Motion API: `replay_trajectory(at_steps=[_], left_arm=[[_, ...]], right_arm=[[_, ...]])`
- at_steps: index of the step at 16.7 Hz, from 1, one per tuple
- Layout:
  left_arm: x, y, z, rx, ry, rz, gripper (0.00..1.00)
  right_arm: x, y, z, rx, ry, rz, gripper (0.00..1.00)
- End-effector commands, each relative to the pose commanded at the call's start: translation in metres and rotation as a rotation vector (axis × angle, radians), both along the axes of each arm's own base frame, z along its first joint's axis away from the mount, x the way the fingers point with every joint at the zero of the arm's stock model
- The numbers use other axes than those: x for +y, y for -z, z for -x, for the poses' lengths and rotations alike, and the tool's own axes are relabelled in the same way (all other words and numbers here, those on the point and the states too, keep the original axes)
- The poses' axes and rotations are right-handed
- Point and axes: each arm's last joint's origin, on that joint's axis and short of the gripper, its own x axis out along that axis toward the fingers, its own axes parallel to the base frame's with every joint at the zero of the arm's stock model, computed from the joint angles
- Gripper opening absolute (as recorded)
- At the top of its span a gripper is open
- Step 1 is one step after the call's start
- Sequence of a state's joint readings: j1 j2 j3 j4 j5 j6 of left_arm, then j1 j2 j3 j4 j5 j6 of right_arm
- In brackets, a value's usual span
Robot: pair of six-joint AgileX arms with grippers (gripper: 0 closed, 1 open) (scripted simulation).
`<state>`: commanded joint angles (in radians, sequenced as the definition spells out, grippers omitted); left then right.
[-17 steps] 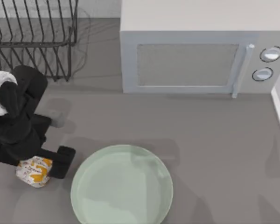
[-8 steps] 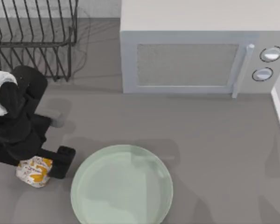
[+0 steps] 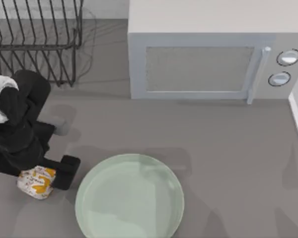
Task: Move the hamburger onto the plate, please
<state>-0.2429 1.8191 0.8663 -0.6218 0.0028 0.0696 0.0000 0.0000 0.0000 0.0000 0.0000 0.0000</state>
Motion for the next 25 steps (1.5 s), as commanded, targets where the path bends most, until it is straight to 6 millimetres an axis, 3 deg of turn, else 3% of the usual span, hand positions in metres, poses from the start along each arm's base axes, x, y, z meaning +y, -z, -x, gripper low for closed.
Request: replay_trajectory(at_steps=[3,4,7,16,21,25], left_arm=[[0.0,0.0,0.0,0.0,0.0,0.0,0.0],[0.0,-0.022,-0.001,-0.036,-0.003,0.009,0.0],[-0.001,-0.033,-0.005,-0.044,-0.003,0.011,0.0],[0.0,-0.121,-0.001,-0.034,-0.002,0.008,0.0],[0.0,-0.12,-0.001,-0.032,0.002,0.007,0.0],[-0.031,-0.119,-0.005,-0.017,0.211,0.004,0.0]], right_arm=[[0.0,0.0,0.0,0.0,0.0,0.0,1.0],[0.0,0.0,0.0,0.0,0.0,0.0,1.0],[0.0,0.0,0.0,0.0,0.0,0.0,1.0],[0.0,0.0,0.0,0.0,0.0,0.0,1.0],[0.0,0.0,0.0,0.0,0.0,0.0,1.0],[0.0,0.0,0.0,0.0,0.0,0.0,1.0]])
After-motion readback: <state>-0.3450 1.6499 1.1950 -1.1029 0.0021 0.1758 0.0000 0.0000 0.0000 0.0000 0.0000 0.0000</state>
